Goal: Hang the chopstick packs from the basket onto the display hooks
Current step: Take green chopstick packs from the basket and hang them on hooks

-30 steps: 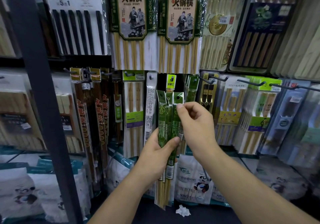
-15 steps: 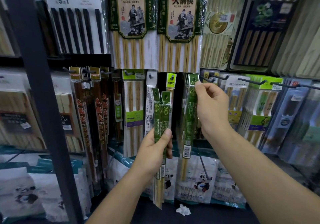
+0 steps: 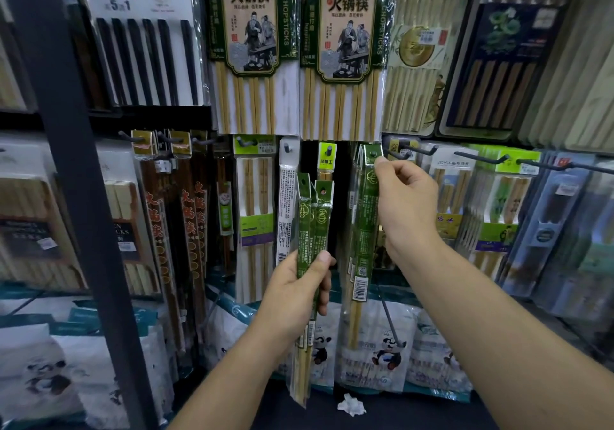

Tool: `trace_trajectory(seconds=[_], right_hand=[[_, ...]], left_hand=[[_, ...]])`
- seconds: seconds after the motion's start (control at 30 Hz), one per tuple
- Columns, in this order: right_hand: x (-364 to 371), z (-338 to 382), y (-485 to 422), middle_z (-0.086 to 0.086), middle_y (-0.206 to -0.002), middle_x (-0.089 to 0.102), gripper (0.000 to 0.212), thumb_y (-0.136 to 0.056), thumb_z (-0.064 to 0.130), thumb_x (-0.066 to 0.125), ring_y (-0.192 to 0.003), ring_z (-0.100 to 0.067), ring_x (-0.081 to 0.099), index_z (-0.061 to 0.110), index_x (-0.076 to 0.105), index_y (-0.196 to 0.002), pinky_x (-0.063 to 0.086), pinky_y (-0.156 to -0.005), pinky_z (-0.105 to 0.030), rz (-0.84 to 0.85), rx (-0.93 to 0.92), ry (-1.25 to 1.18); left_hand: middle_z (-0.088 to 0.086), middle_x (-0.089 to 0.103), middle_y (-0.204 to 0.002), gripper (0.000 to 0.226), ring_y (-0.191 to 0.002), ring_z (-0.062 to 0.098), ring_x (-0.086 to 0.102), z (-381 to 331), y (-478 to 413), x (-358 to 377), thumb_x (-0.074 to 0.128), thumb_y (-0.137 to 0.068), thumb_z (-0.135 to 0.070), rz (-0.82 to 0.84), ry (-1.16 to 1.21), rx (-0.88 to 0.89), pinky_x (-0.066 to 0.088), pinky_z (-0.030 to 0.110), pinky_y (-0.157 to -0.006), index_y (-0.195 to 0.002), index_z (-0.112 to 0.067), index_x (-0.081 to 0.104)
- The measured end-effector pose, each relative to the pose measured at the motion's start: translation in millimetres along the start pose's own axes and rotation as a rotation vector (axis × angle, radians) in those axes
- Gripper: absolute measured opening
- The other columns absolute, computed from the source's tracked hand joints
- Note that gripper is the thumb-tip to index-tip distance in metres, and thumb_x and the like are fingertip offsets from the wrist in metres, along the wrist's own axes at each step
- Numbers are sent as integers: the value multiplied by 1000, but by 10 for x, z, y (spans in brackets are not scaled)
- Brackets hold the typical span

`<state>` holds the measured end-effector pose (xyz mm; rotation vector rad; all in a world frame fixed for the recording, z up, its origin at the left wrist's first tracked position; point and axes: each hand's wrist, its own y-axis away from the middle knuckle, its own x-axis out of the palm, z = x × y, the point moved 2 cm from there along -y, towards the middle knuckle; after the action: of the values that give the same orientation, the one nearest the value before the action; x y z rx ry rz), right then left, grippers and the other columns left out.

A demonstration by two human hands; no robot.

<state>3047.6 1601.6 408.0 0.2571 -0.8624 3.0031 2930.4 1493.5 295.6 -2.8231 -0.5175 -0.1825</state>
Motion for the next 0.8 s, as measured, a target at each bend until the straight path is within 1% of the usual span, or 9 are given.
trace_trajectory(seconds=[0.1, 0.2, 0.27, 0.33, 0.47, 0.57, 0.63, 0.7, 0.8], right_hand=[[12, -37, -18, 14, -49, 34, 37, -99, 26, 62, -50, -4, 33, 10, 57, -66, 43, -60, -8, -6, 2, 36], [6, -77, -4, 15, -47, 36, 40, -98, 31, 62, -48, -4, 34, 16, 56, -62, 41, -60, -20, -2, 22, 83], [-13, -100, 19, 15, -48, 39, 39, -97, 35, 64, -49, -3, 37, 15, 57, -65, 40, -60, -22, -10, 23, 99], [-42, -128, 70, 16, -52, 43, 36, -95, 37, 68, -51, -2, 41, 16, 57, -67, 42, -63, -22, -26, 31, 93], [-94, -172, 249, 15, -55, 48, 31, -95, 34, 69, -55, -1, 45, 18, 59, -70, 45, -65, -22, -4, 55, 87], [-73, -150, 422, 5, -67, 64, 20, -97, 31, 67, -62, -2, 57, 21, 70, -79, 51, -61, -16, 163, 50, 83], [-41, -112, 519, 5, -62, 61, 21, -98, 30, 66, -56, -3, 55, 20, 70, -80, 49, -51, -16, 281, 65, 77], [-19, -92, 566, 11, -53, 51, 25, -99, 25, 65, -46, 0, 47, 16, 66, -76, 43, -42, -14, 332, 74, 49], [-10, -97, 580, 16, -54, 50, 26, -99, 26, 65, -47, 3, 47, 18, 66, -75, 45, -43, -16, 324, 106, 25]], left_hand=[[-2, 62, -68, 24, -58, 12, 56, -23, 16, 7, 60, -100, -35, 14, -3, 7, 50, 25, -52, -104, -13, 68], [2, 66, -73, 46, -57, 11, 56, -64, 39, 15, 64, -89, -46, 25, -9, 35, 49, 24, -51, -119, -12, 63], [5, 70, -77, 60, -58, 12, 56, -67, 35, 4, 64, -97, -40, 0, -29, 57, 49, 25, -52, -140, -3, 45], [4, 73, -79, 64, -58, 12, 57, -64, 28, -14, 60, -103, -32, -22, -32, 73, 50, 25, -53, -151, -4, 29], [5, 75, -87, 49, -62, 13, 61, -80, 19, -18, 63, -99, -37, -2, -20, 102, 52, 27, -53, -133, -8, 45], [5, 75, -88, 20, -65, 16, 64, -74, 23, 10, 64, -95, -40, 22, -1, 114, 55, 29, -55, -110, -27, 64], [4, 75, -86, 8, -66, 16, 66, -90, 39, 33, 62, -97, -36, 32, 38, 119, 55, 28, -56, -94, -36, 70], [6, 75, -84, 17, -68, 17, 68, -94, 47, 45, 59, -103, -29, 28, 57, 109, 56, 28, -57, -94, -35, 72], [9, 79, -95, 17, -82, 21, 75, -68, 41, 38, 56, -106, -24, 24, 61, 97, 60, 29, -66, -105, -29, 72]])
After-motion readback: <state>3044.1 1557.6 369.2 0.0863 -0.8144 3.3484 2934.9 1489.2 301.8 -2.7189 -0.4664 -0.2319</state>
